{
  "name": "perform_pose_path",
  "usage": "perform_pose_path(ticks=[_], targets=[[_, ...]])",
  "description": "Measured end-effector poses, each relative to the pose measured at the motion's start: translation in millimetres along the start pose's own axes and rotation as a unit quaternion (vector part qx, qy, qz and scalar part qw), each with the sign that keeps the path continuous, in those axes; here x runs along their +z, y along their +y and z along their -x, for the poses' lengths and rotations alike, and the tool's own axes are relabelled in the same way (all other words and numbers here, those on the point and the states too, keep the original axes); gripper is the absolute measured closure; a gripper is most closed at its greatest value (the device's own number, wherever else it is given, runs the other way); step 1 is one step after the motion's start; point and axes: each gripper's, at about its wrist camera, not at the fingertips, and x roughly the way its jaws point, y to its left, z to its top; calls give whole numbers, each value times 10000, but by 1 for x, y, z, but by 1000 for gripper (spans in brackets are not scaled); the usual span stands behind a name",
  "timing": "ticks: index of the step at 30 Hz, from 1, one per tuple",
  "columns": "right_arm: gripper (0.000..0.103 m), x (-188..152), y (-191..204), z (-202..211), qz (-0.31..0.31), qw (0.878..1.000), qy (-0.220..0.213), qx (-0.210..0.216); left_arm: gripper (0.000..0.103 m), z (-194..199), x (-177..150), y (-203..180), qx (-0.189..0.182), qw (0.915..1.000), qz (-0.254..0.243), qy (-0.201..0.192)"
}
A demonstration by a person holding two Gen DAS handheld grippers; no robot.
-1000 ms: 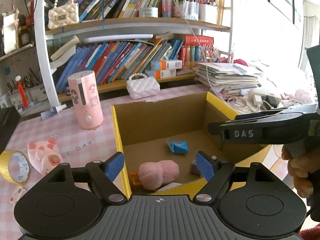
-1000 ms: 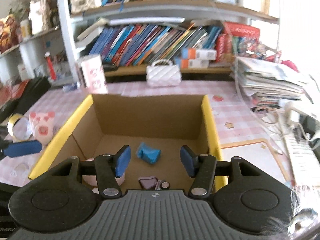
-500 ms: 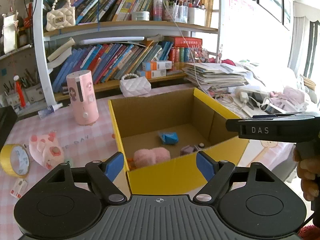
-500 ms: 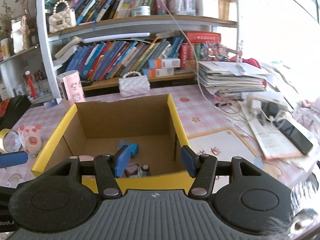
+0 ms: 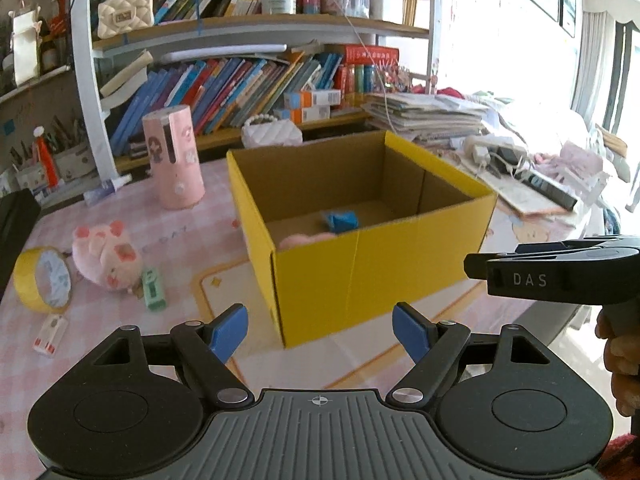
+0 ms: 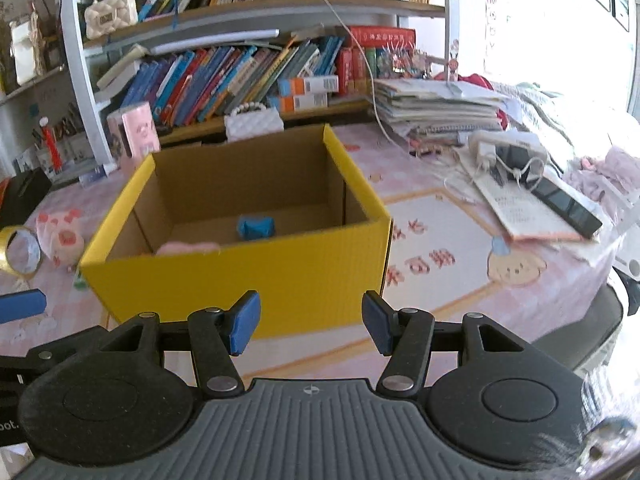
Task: Organize objects
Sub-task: 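Withdraw both tools from the box back toward the table objects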
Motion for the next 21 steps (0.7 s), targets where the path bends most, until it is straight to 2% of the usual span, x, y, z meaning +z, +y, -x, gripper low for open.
perform_pose_path(ticks=[14,21], targets=[[49,-41,26,20,-69,9991,415,37,22,20,-39,11,-5,9990,1,450],[48,-55,40,29,-73,9985,520,119,22,33,-54,22,6,9985,30,546]])
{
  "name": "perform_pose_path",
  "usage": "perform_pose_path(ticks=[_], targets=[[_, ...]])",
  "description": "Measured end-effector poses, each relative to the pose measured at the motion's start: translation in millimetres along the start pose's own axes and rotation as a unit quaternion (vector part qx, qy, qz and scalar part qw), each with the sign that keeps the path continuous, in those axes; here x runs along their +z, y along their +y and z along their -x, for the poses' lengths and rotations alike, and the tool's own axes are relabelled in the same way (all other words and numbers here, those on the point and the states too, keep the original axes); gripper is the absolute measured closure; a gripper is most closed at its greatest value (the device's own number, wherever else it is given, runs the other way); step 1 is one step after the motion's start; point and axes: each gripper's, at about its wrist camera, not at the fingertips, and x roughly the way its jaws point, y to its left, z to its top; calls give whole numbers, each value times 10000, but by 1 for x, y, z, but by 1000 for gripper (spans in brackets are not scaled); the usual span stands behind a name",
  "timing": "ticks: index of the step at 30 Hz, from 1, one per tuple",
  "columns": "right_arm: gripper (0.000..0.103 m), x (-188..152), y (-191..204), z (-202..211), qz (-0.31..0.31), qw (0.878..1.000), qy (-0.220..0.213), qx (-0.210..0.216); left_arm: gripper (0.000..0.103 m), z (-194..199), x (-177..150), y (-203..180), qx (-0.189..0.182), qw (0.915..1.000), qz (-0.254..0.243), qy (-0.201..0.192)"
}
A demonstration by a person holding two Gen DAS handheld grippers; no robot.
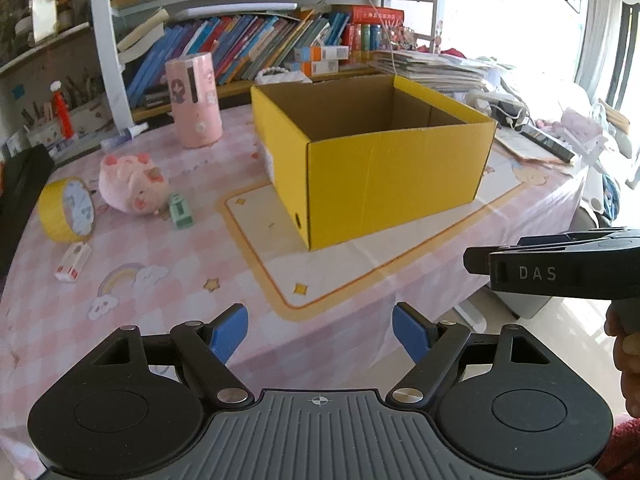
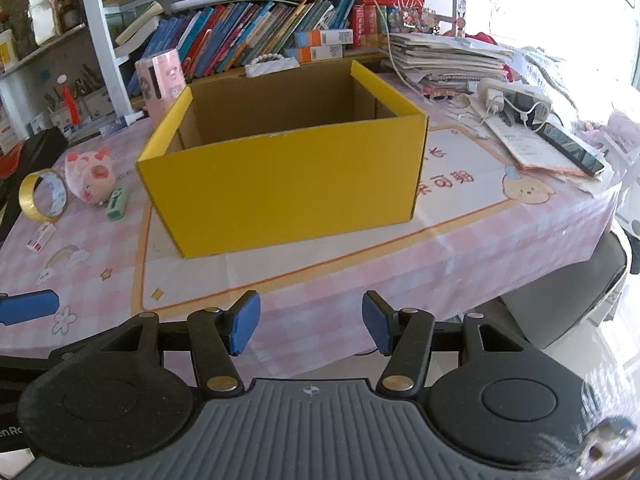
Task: Organize objects
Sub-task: 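Withdraw both tools from the box back toward the table objects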
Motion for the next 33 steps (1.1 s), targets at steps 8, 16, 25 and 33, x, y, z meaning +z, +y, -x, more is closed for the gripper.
perform_pose_path(ticks=[8,16,25,33], targets=[[47,-14,23,5,120,9997,115,155,22,12,-16,17,95,9998,147,107],[47,-21,47,6,294,9988,203,349,21,25,-30,35,260,9990,325,143],[47,-24,74,6,524,9964,245,622,21,38,-40,56,477,9975,515,106],[46,-25,100,7,757,9934,222,835,21,50,-47,76,701,9949,717,54]])
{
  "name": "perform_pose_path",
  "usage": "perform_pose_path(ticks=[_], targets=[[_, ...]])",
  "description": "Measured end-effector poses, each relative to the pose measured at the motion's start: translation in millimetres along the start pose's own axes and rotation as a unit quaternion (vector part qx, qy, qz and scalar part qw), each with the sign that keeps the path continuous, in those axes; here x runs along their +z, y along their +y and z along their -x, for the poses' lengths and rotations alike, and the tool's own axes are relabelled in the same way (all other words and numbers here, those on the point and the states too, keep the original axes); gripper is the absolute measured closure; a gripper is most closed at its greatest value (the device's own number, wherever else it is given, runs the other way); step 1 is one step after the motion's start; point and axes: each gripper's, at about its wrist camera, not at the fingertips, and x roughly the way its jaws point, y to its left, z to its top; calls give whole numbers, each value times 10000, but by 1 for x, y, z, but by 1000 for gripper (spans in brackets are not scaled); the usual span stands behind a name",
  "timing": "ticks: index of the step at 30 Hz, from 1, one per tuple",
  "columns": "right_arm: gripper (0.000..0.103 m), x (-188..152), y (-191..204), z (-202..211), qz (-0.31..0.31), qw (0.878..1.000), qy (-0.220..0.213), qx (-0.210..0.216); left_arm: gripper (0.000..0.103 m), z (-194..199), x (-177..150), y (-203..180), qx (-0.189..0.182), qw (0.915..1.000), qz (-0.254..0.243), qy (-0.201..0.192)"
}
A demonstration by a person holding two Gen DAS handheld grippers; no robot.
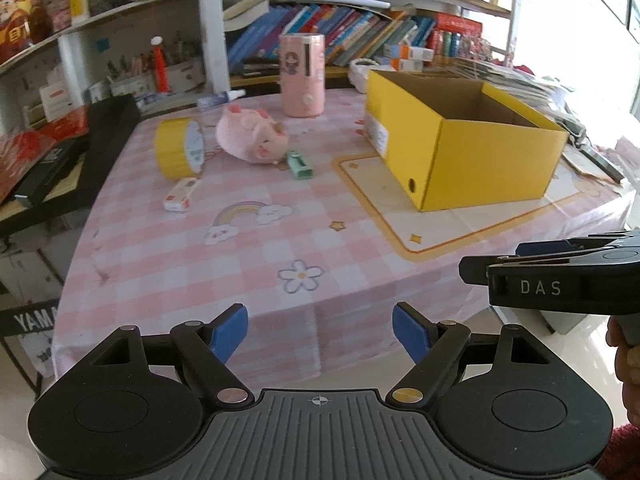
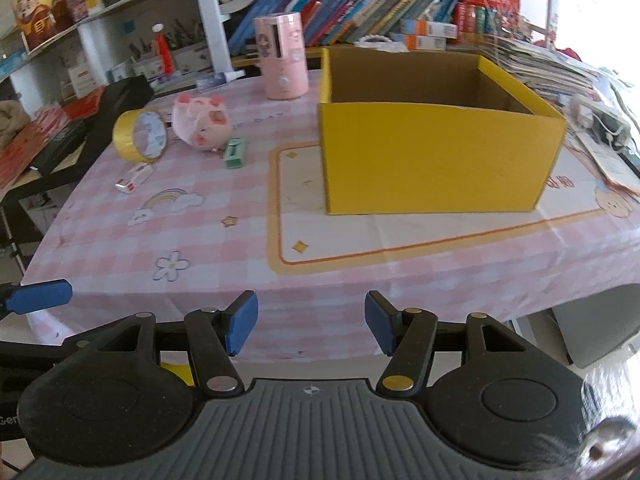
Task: Organize objects
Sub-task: 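Withdraw both tools from the box back toward the table objects, then grasp the small white card box with the left tool while the right tool grasps the green tape dispenser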
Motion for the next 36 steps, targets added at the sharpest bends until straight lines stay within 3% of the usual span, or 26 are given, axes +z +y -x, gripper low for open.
perform_pose_path(ticks=[20,36], targets=[[42,21,35,-22,423,9981,-1,445,21,-5,9,26,395,9989,251,-52],[42,77,47,-71,792,9935,-84,811,21,-45,54,52,713,9961,511,-76]])
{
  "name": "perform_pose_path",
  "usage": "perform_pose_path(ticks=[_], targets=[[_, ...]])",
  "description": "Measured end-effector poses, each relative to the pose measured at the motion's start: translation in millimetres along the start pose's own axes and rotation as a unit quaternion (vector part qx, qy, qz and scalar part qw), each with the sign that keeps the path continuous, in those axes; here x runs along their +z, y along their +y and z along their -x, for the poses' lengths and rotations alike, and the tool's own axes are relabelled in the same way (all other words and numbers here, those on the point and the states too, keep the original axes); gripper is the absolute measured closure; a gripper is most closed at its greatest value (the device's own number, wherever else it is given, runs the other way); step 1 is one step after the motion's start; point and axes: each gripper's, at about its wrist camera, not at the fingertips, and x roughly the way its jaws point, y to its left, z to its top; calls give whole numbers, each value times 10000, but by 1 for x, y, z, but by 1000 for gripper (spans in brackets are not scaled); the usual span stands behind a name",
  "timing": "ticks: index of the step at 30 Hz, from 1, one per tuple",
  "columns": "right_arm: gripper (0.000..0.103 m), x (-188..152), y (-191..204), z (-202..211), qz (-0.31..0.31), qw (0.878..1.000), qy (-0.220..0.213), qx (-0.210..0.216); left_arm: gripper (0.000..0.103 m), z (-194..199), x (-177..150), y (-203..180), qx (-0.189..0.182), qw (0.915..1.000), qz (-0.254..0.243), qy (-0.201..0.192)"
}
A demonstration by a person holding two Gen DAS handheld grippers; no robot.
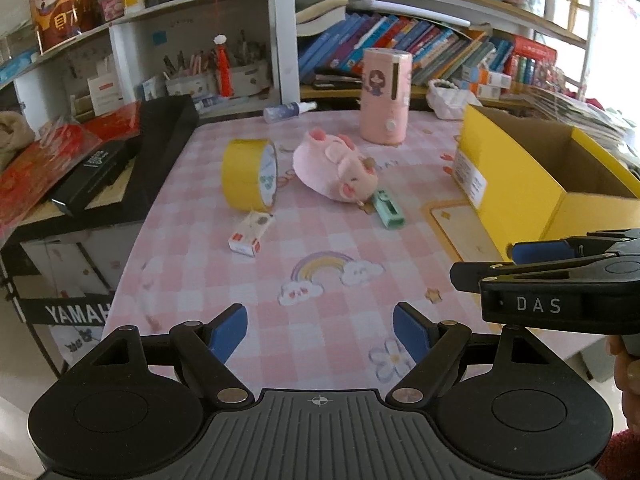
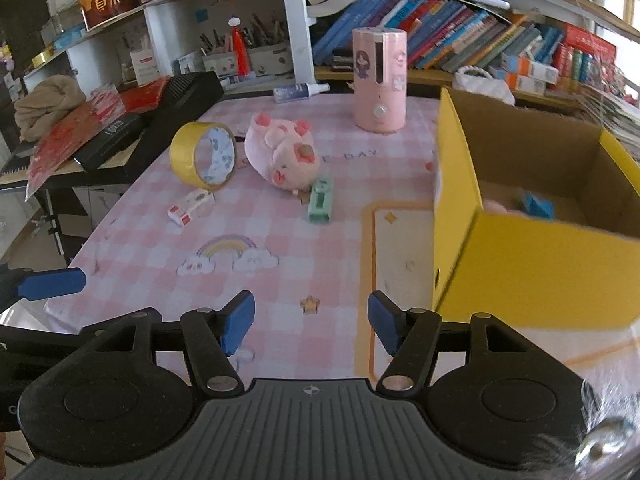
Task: Organize objects
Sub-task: 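Grasp the small white card box with the left tool while the right tool grasps the green tape dispenser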
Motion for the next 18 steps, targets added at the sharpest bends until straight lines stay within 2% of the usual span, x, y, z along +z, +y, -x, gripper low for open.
perform_pose_path(ticks=[18], targets=[[42,56,-19,-56,341,9992,-17,224,21,-45,40,4,343,9987,386,7]])
